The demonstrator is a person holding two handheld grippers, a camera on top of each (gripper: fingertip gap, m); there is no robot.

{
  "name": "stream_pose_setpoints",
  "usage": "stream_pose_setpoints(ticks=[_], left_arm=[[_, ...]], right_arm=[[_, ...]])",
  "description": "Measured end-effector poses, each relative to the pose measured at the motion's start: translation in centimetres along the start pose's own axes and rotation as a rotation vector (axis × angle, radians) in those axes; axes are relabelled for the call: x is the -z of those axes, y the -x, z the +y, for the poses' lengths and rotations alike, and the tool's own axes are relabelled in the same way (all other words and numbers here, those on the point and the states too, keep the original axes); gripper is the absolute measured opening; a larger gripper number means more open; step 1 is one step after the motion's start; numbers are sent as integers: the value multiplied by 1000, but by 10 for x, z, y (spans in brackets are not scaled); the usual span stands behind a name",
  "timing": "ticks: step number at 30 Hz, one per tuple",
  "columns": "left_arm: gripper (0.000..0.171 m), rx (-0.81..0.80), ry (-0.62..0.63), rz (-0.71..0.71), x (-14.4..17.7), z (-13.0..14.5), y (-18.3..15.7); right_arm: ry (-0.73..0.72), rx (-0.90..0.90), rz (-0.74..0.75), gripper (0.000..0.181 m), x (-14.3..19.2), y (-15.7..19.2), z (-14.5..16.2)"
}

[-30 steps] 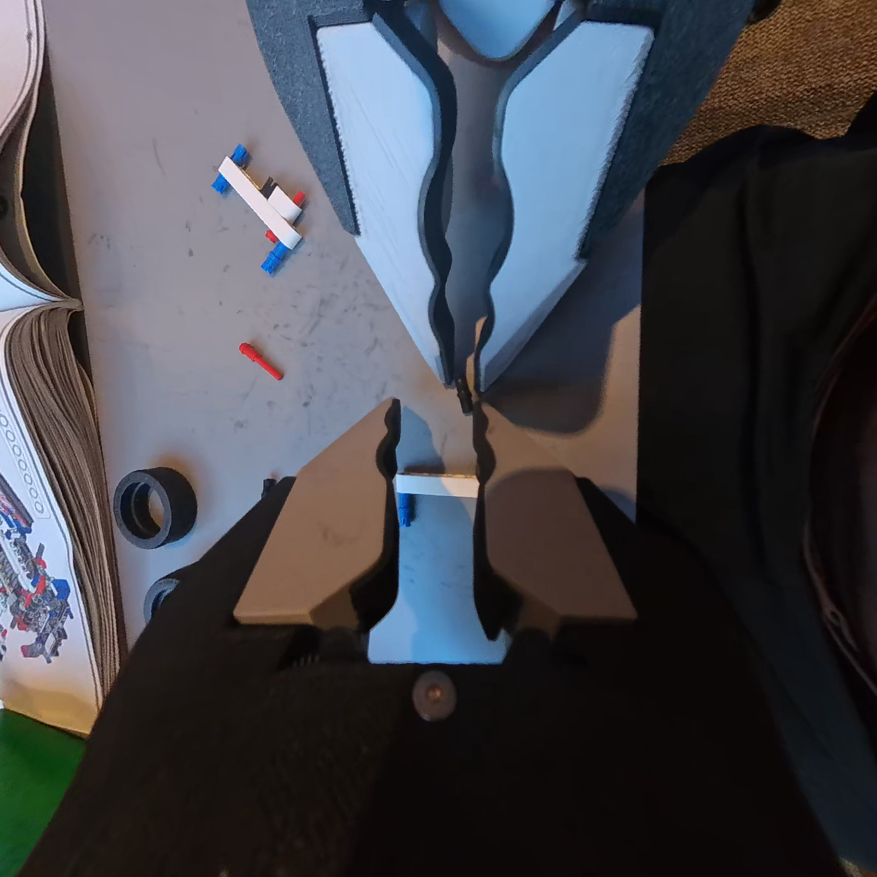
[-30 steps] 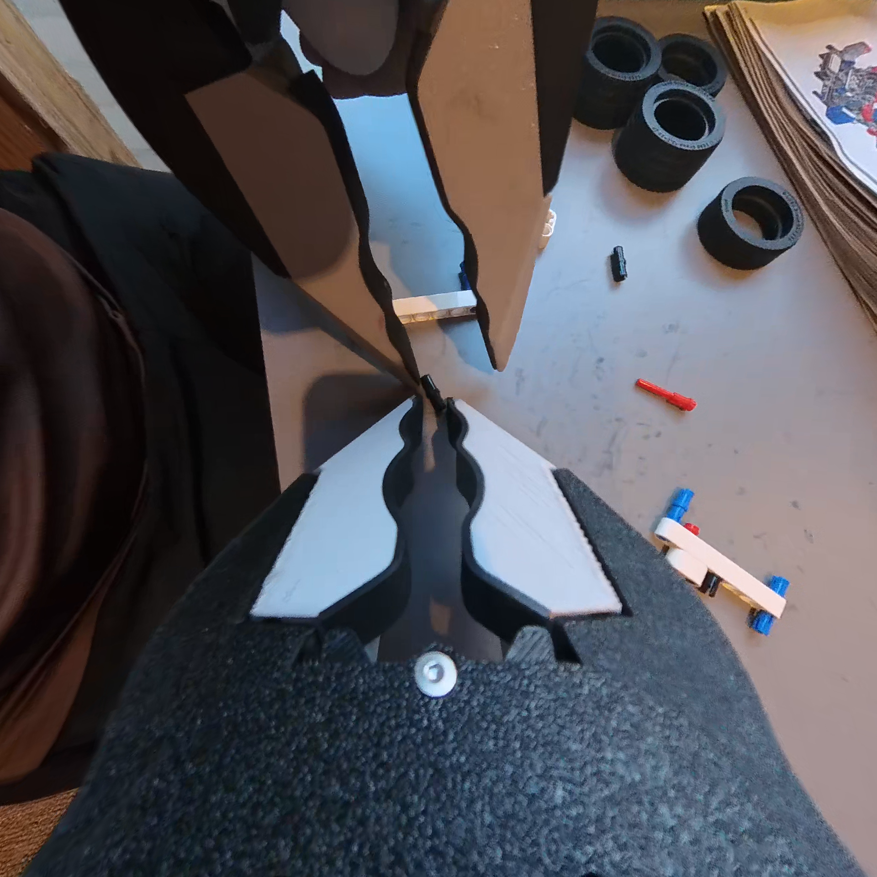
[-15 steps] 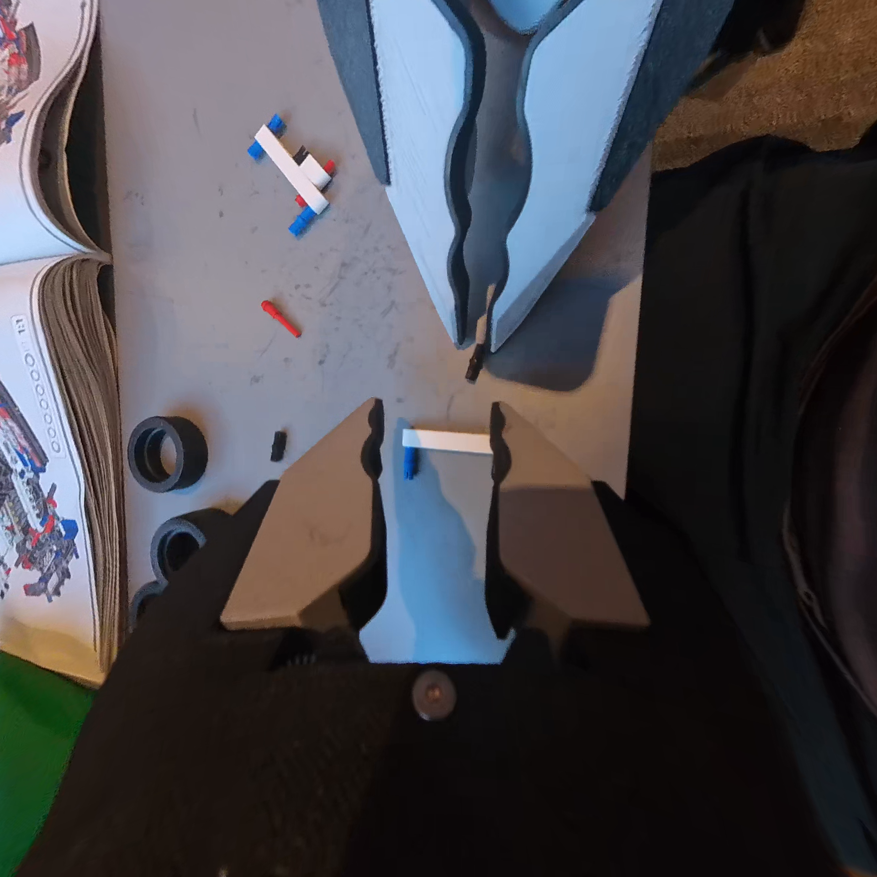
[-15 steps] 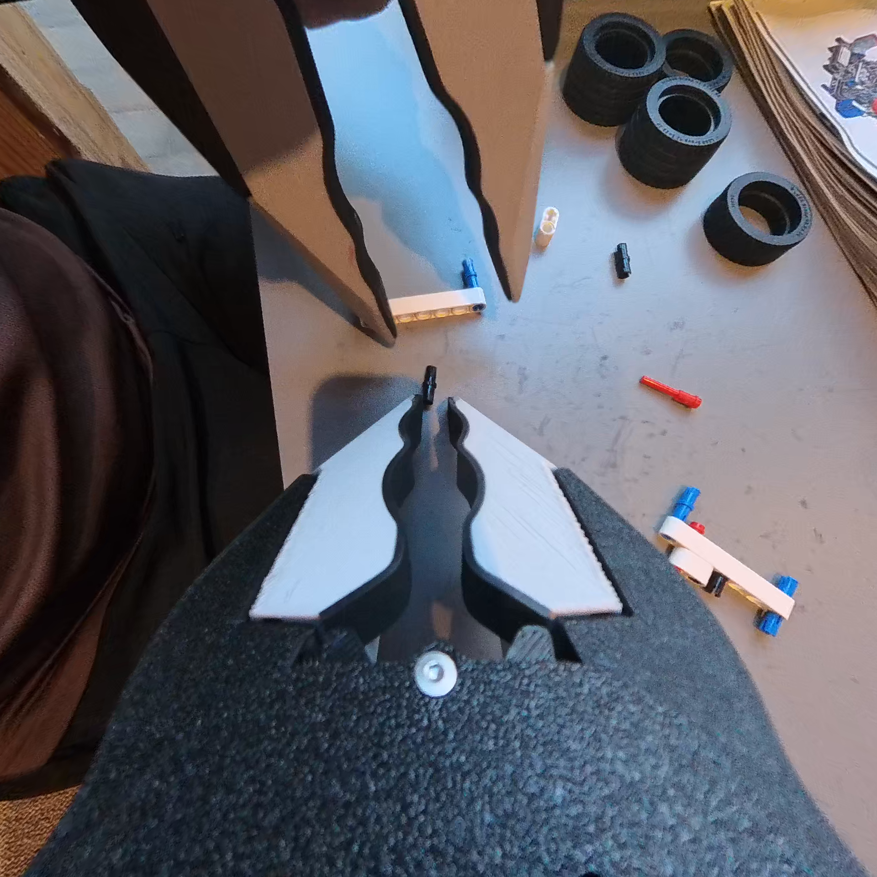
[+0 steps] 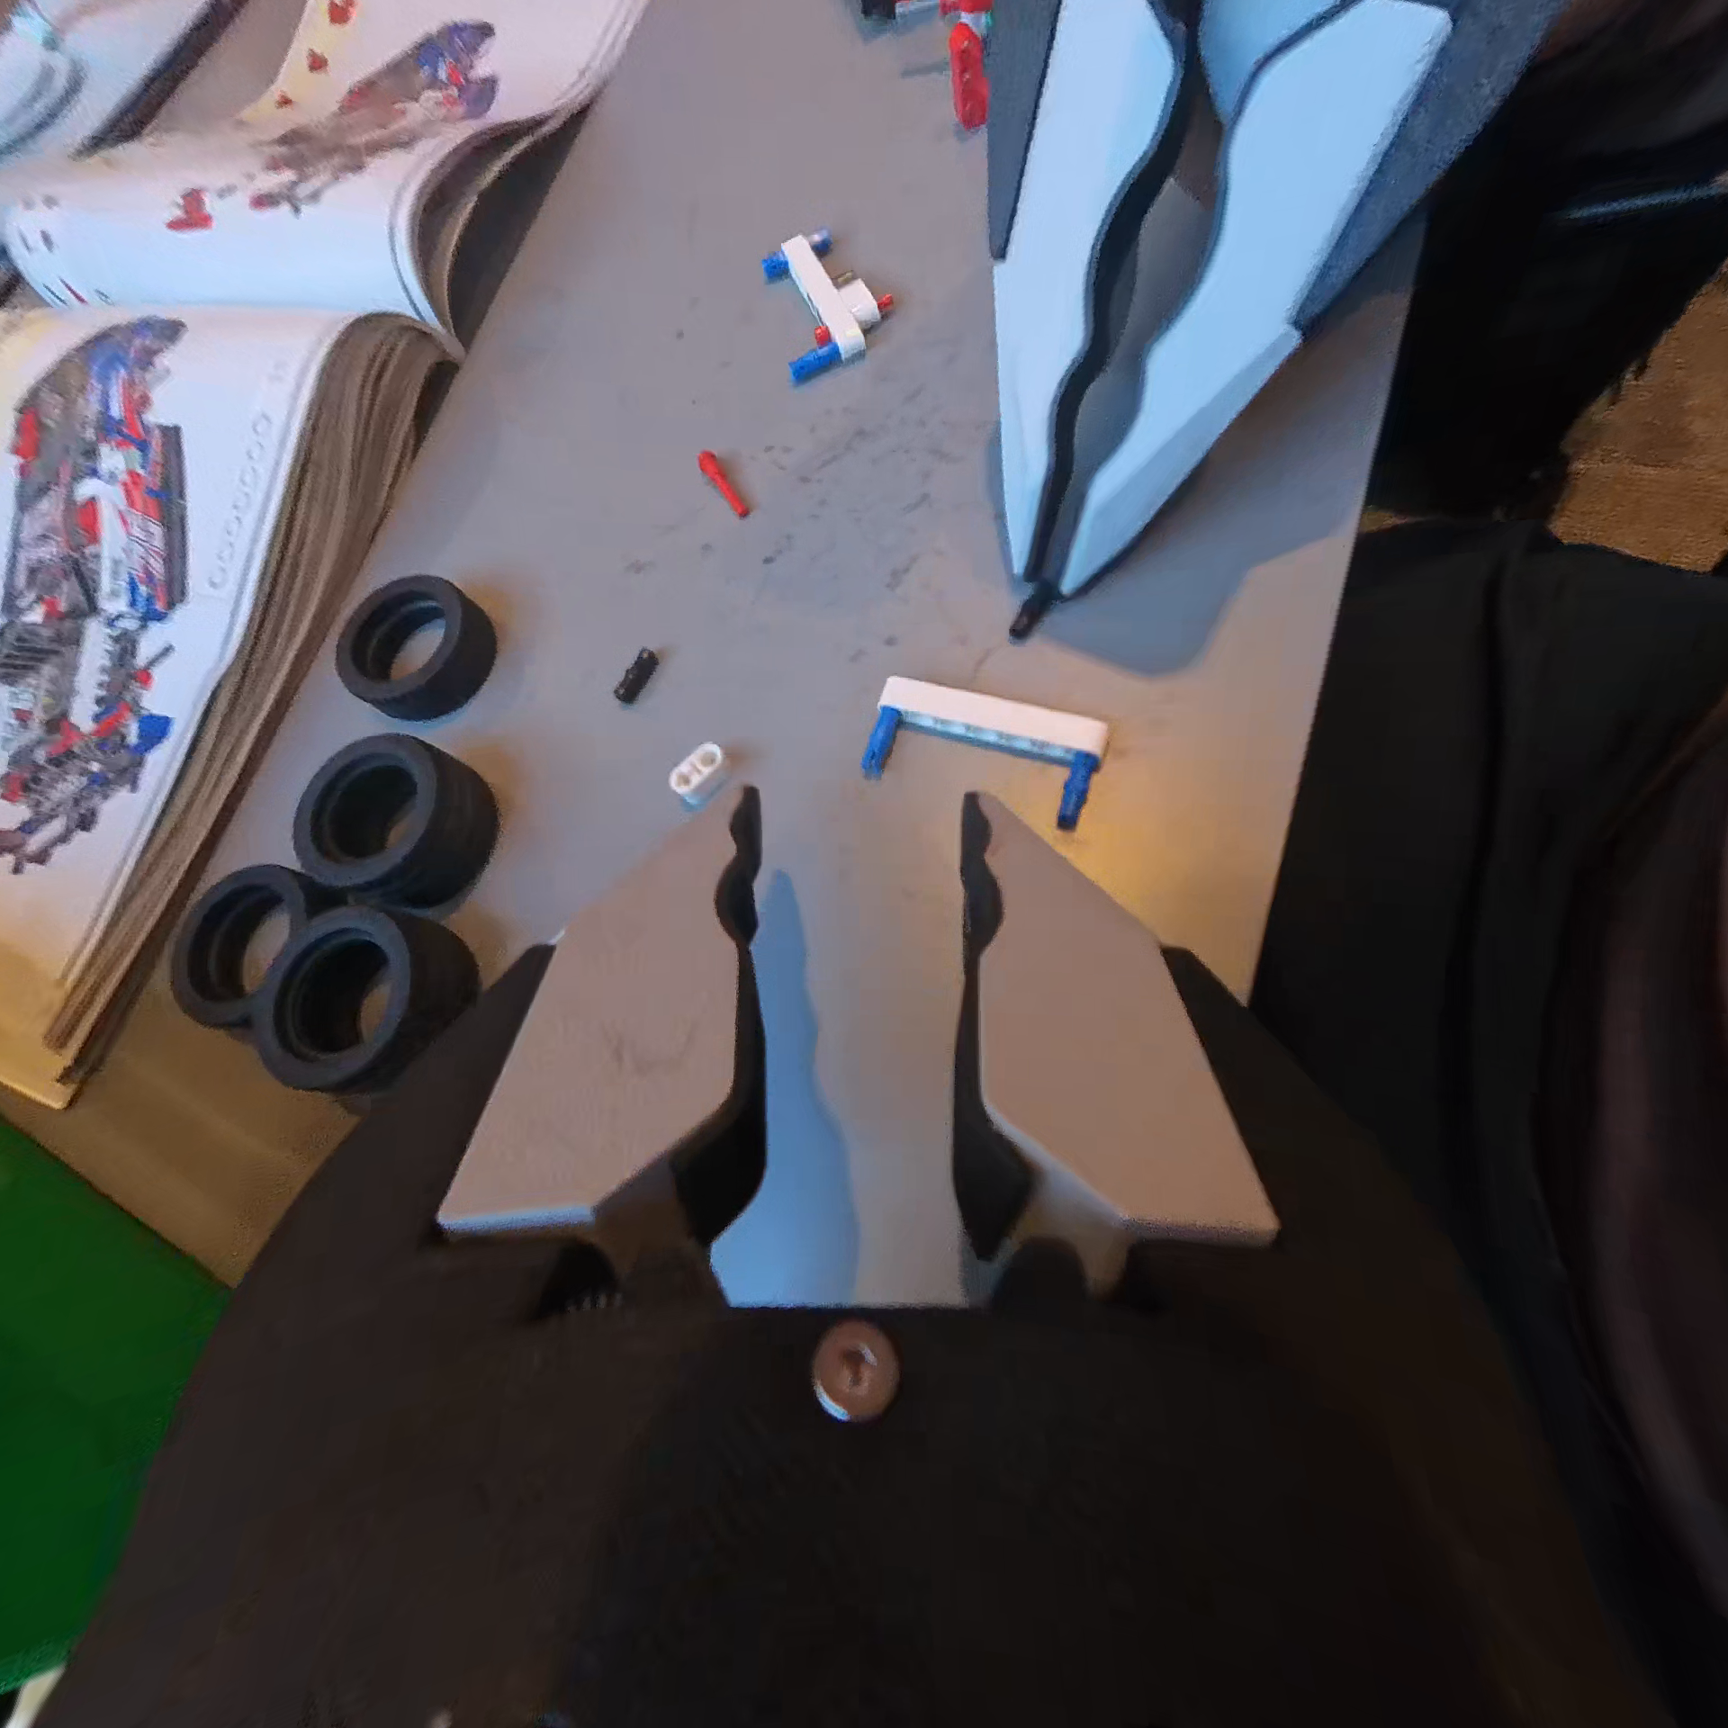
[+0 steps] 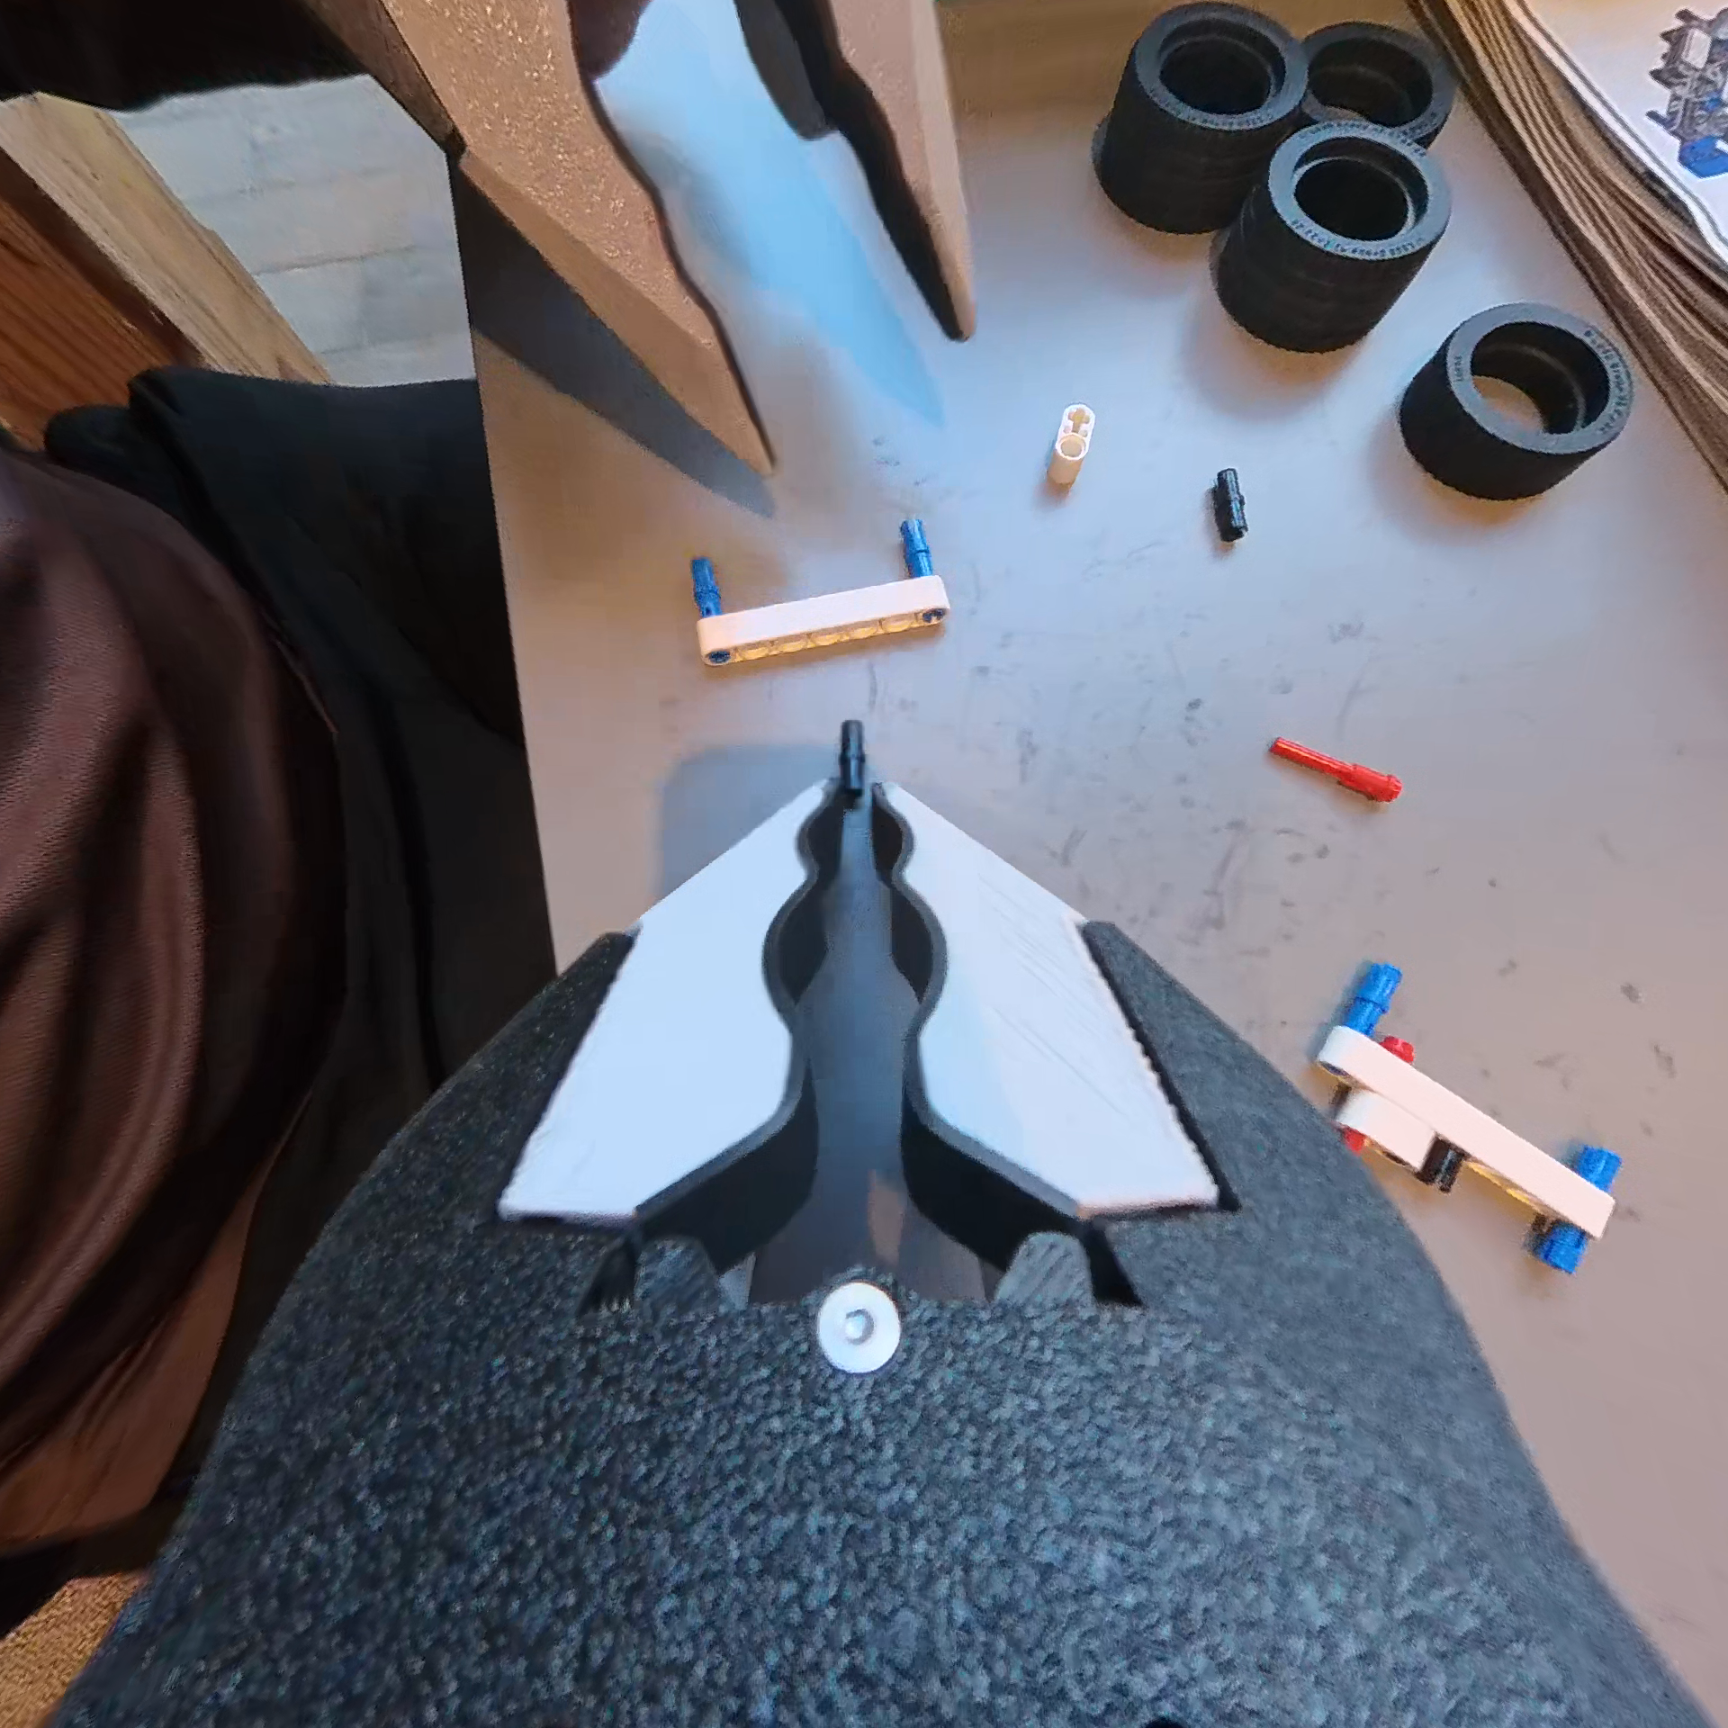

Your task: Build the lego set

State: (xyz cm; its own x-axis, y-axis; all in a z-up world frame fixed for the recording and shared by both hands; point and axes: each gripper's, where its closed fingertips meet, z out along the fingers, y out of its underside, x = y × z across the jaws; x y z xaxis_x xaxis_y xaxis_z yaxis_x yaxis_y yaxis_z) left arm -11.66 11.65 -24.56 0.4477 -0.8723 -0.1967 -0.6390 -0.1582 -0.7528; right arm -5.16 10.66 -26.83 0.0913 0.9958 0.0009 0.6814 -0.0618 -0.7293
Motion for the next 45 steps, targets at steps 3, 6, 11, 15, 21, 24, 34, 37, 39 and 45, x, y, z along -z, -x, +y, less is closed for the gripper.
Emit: stream_pose_setpoints(ticks=[3,6,11,15,21,24,34,37,39,45], left_arm=[[40,3,13,2,-1,9,4],[38,3,12,21,-5,12,2],[38,-1,40,25,-8,15,1],[36,15,17,30,-7,10,0],[24,-54,18,87,-12,-16,-17],[26,-117,63,123,-24,-26,-26],[13,-105,118,284,-40,-29,-45],[12,-112,118,288,-40,-30,-46],[10,-115,111,291,-41,-31,-47],[2,-130,98,287,-43,-30,-49]], right_arm=[[-1,-13,-3,4,0,-1,0],[-3,-30,-12,3,-1,-2,-1],[-5,-29,-12,3,-1,-2,-1],[-14,-16,-3,3,0,-2,-2],[-45,8,4,3,3,0,-5],[-69,28,16,3,6,1,-8],[-121,118,79,3,16,5,-13],[-126,121,74,3,16,5,-13],[-125,123,71,3,16,5,-14],[-121,128,66,3,15,6,-14]])
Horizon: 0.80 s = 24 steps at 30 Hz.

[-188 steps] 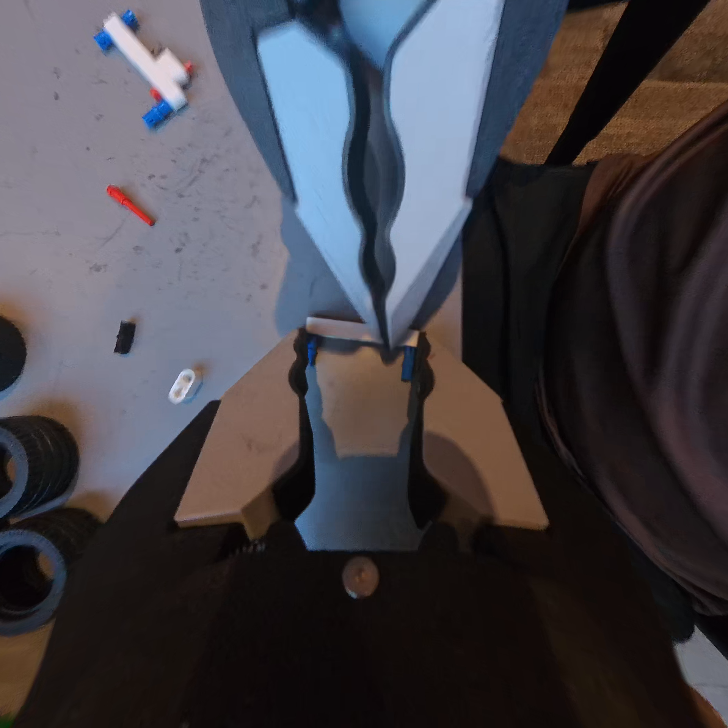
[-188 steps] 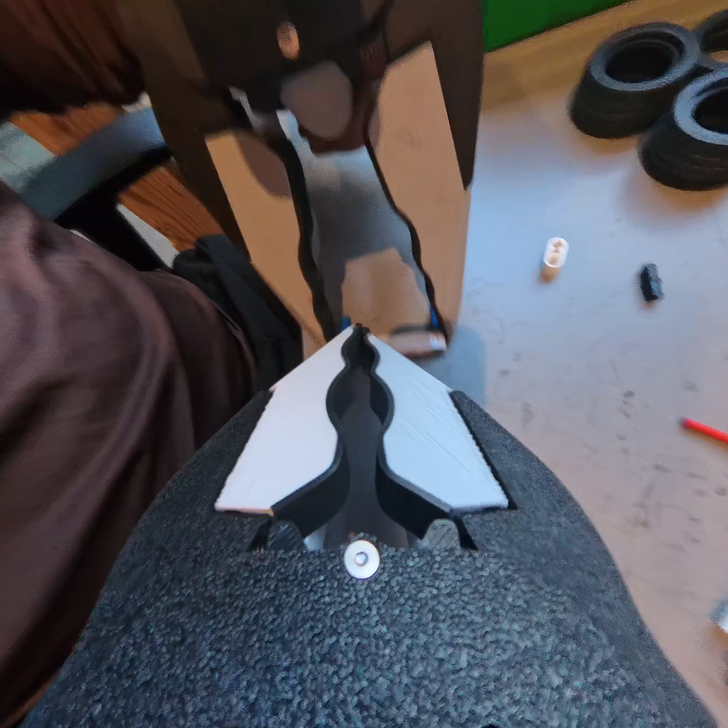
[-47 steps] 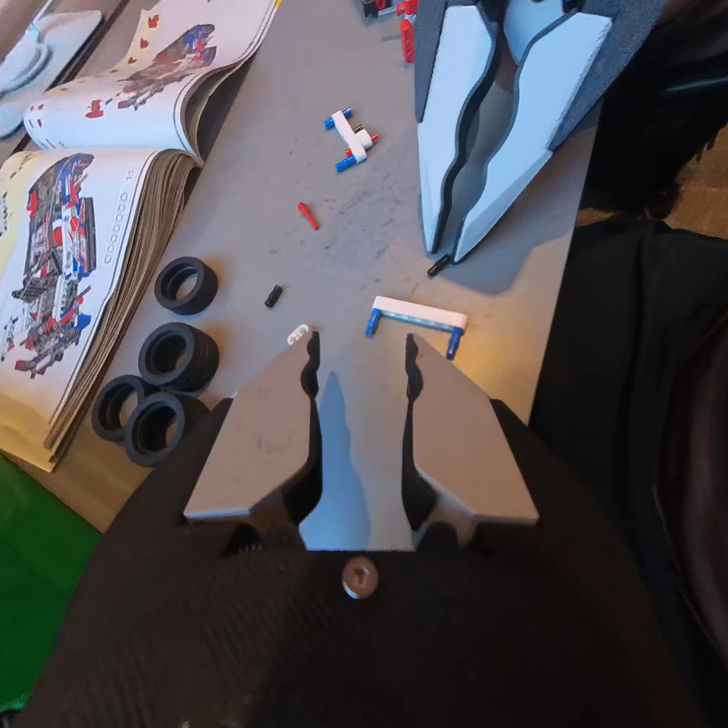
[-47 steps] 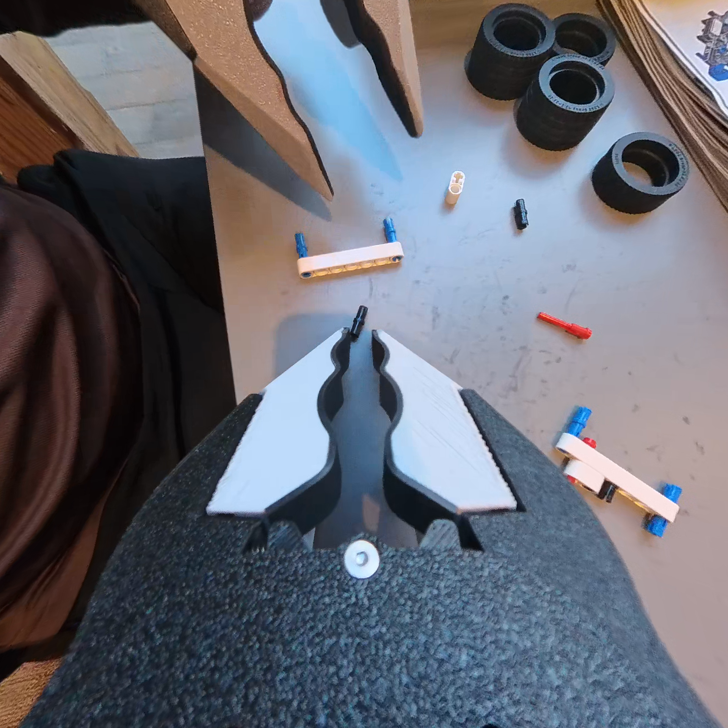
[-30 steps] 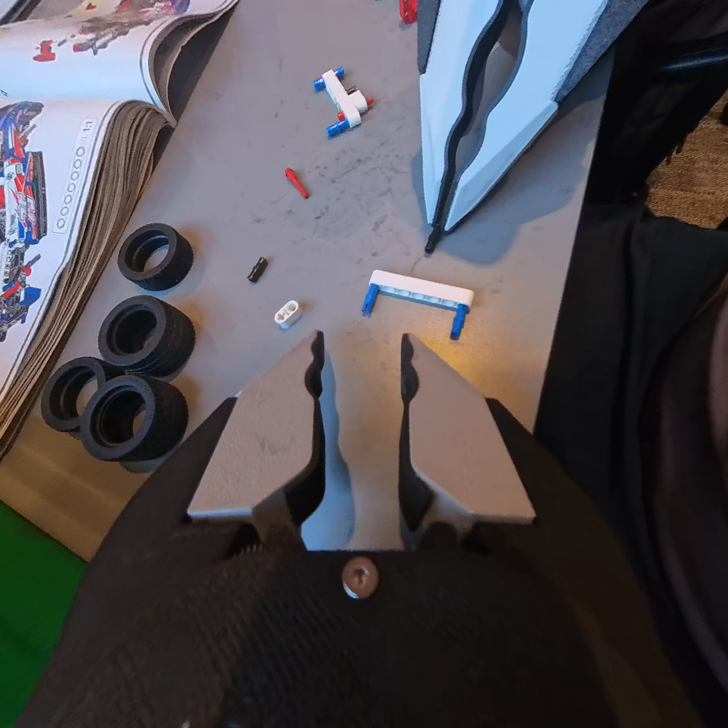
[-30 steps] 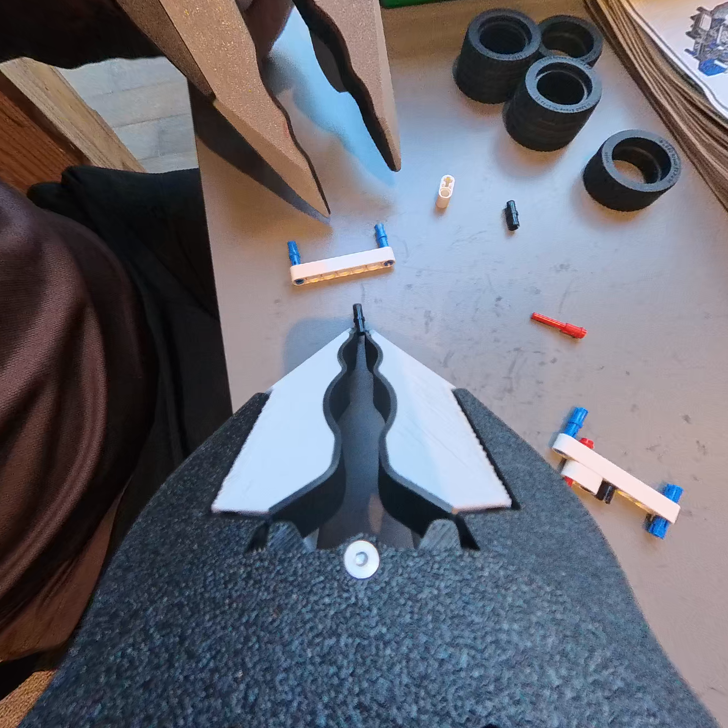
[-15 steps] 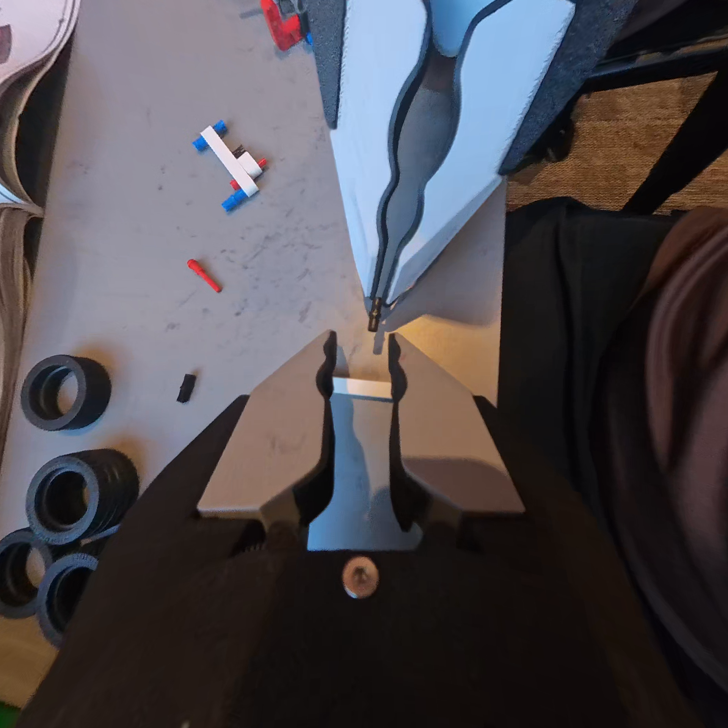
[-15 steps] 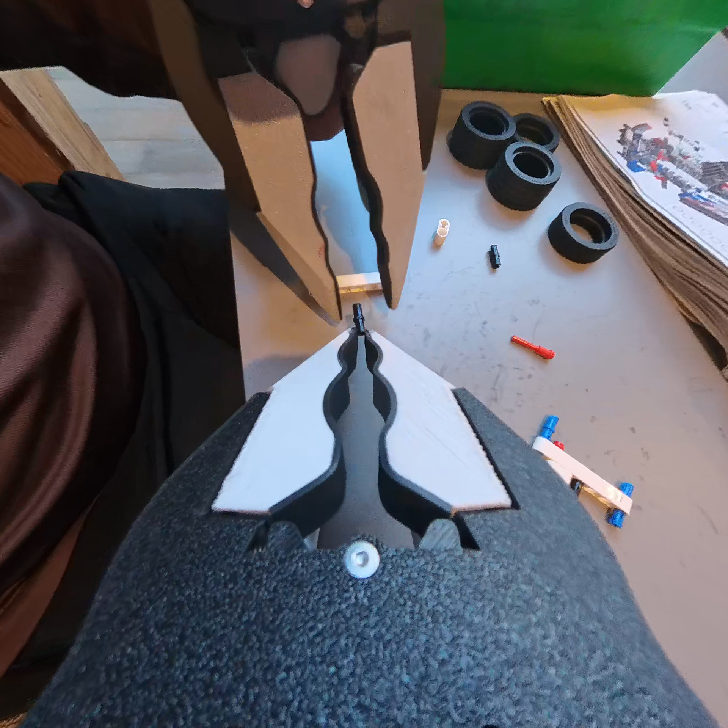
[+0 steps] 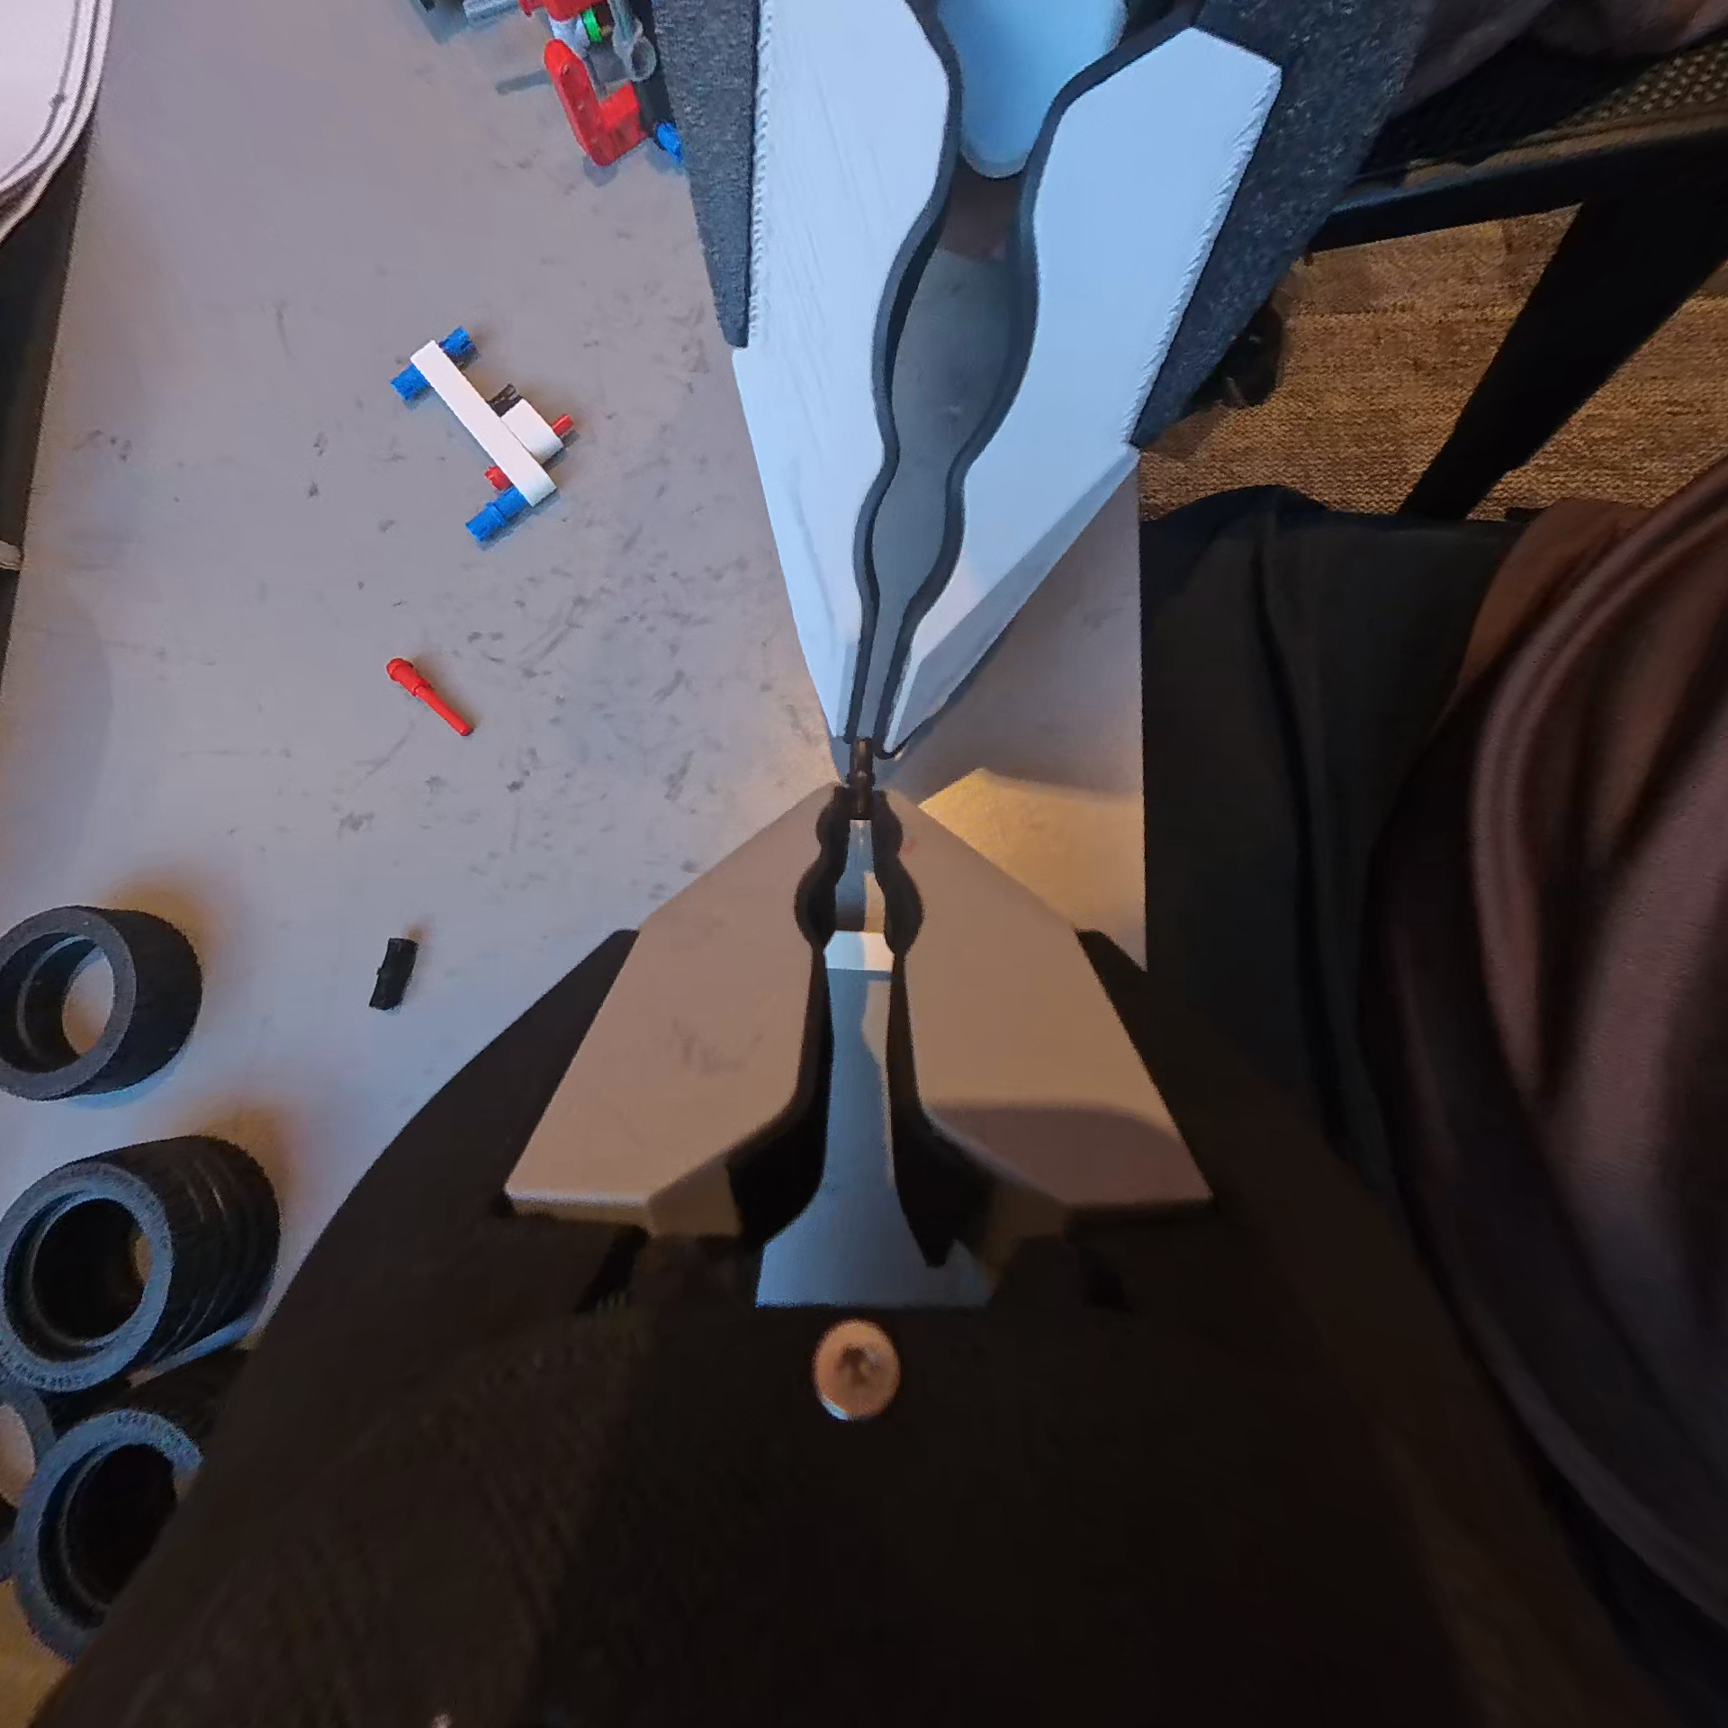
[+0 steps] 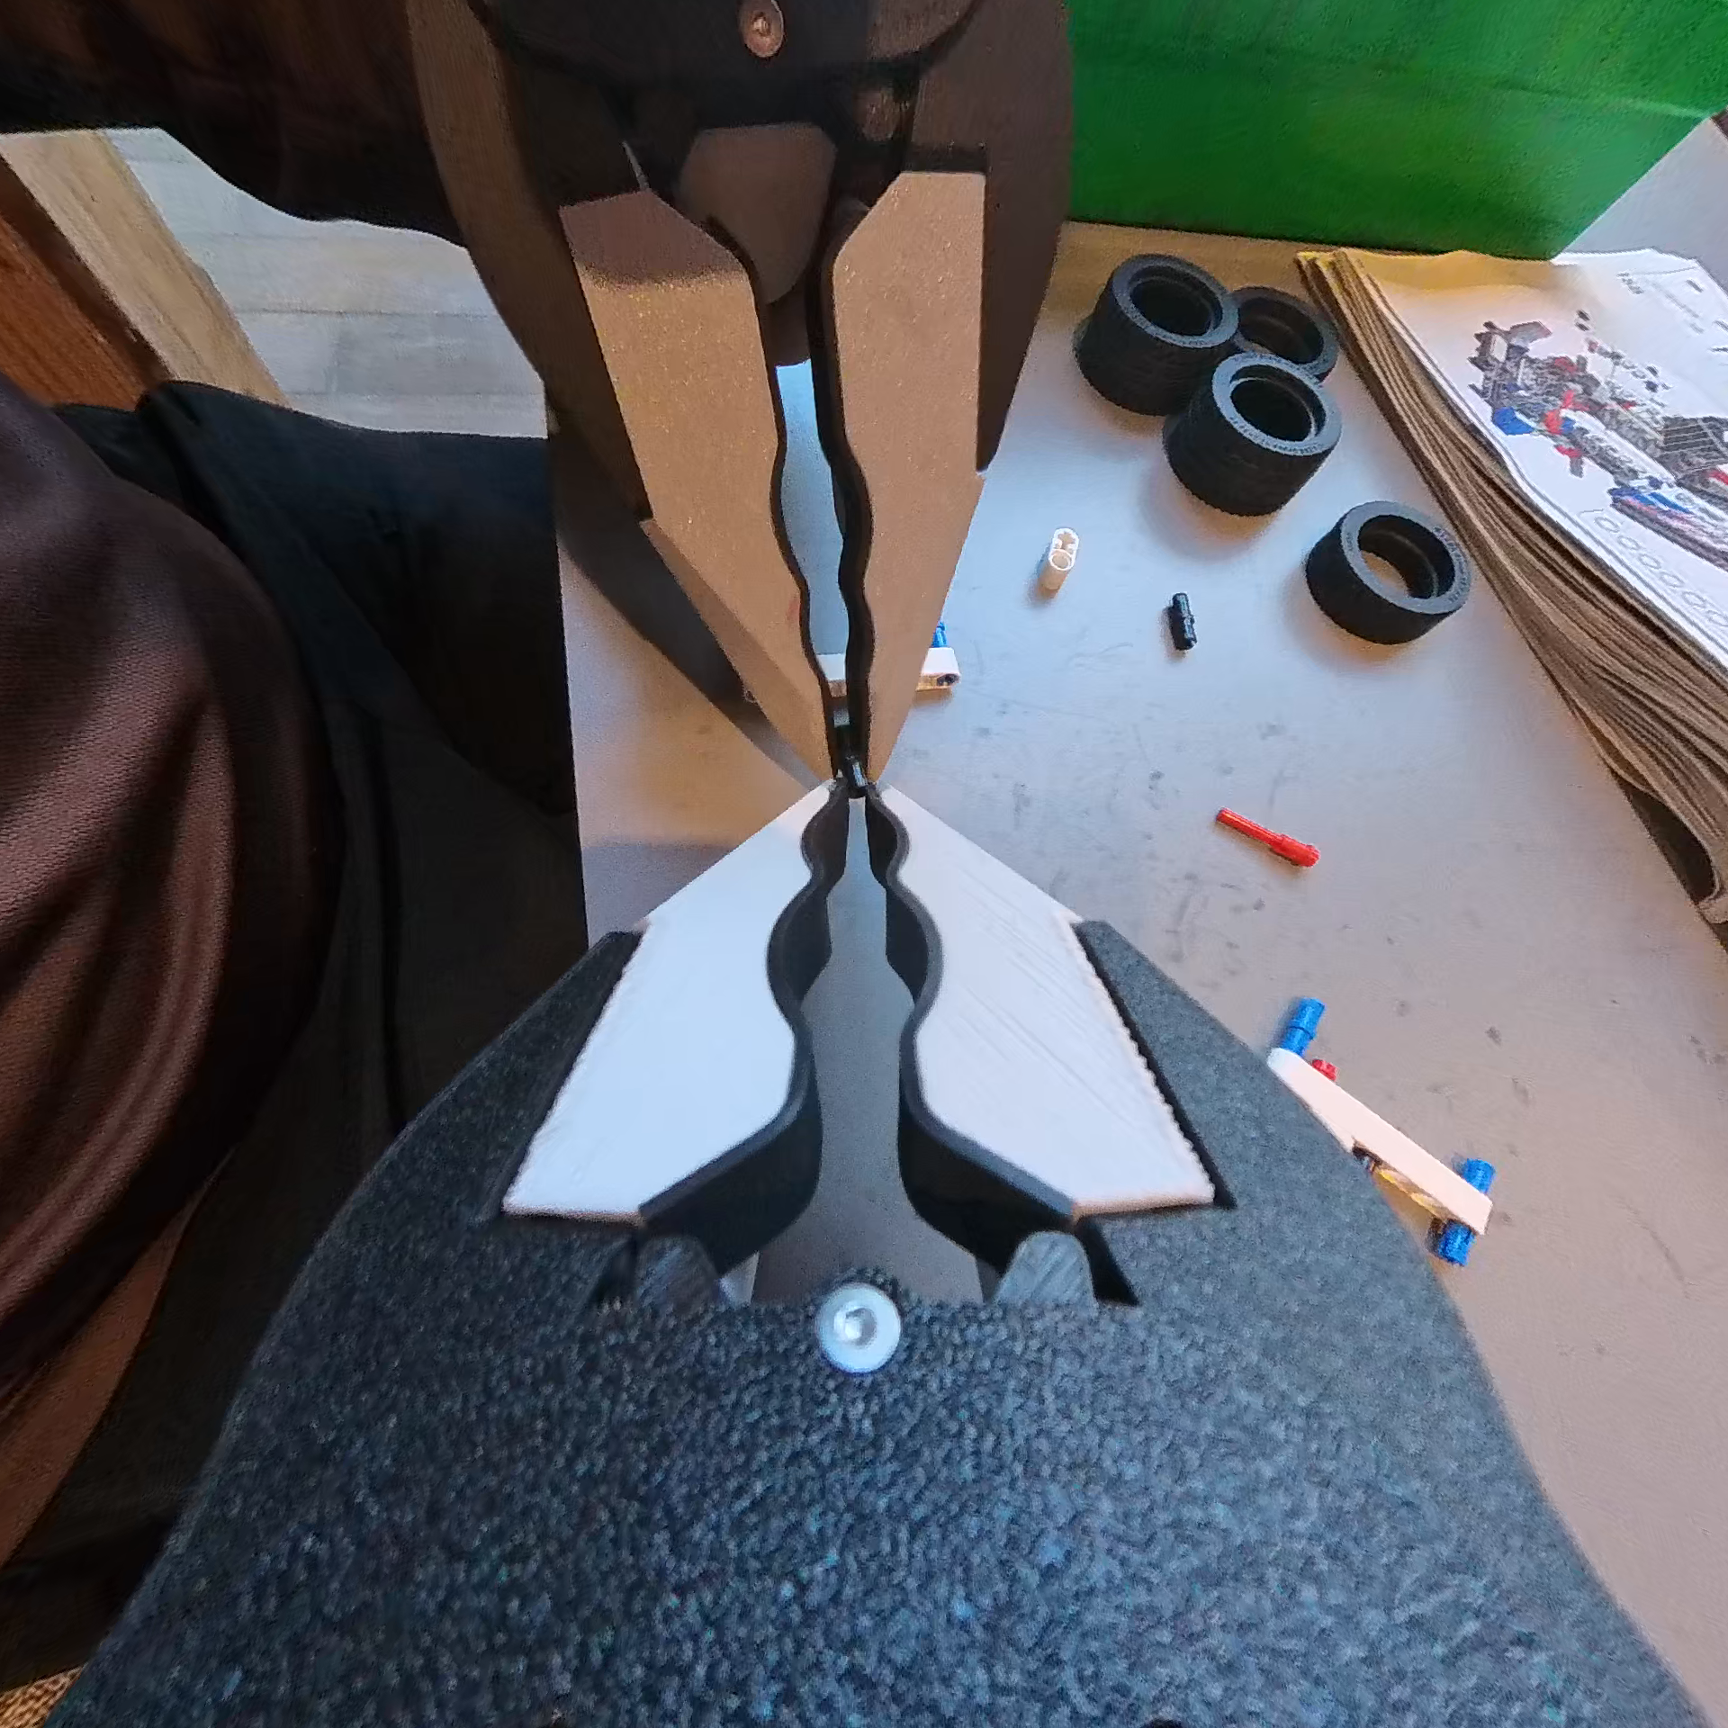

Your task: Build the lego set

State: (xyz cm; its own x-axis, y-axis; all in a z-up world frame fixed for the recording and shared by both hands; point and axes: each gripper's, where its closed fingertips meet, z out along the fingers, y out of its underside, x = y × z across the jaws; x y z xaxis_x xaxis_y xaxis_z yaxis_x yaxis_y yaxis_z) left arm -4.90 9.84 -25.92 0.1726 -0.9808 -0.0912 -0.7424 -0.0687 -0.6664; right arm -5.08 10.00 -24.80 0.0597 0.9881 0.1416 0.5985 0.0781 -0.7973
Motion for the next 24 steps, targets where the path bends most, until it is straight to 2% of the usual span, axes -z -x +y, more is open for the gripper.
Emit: stream_pose_setpoints(ticks=[9,14,22,24], left_arm=[[1,4,16,61,0,2,-5],[1,-54,-10,36,2,0,-5],[2,3,-13,71,5,1,-4],[21,21,16,36,13,8,6]], right_arm=[[18,125,37,6,-2,5,1],[-2,121,37,4,-1,5,-3],[-2,81,24,4,-1,4,-2],[19,20,27,4,-2,0,1]])
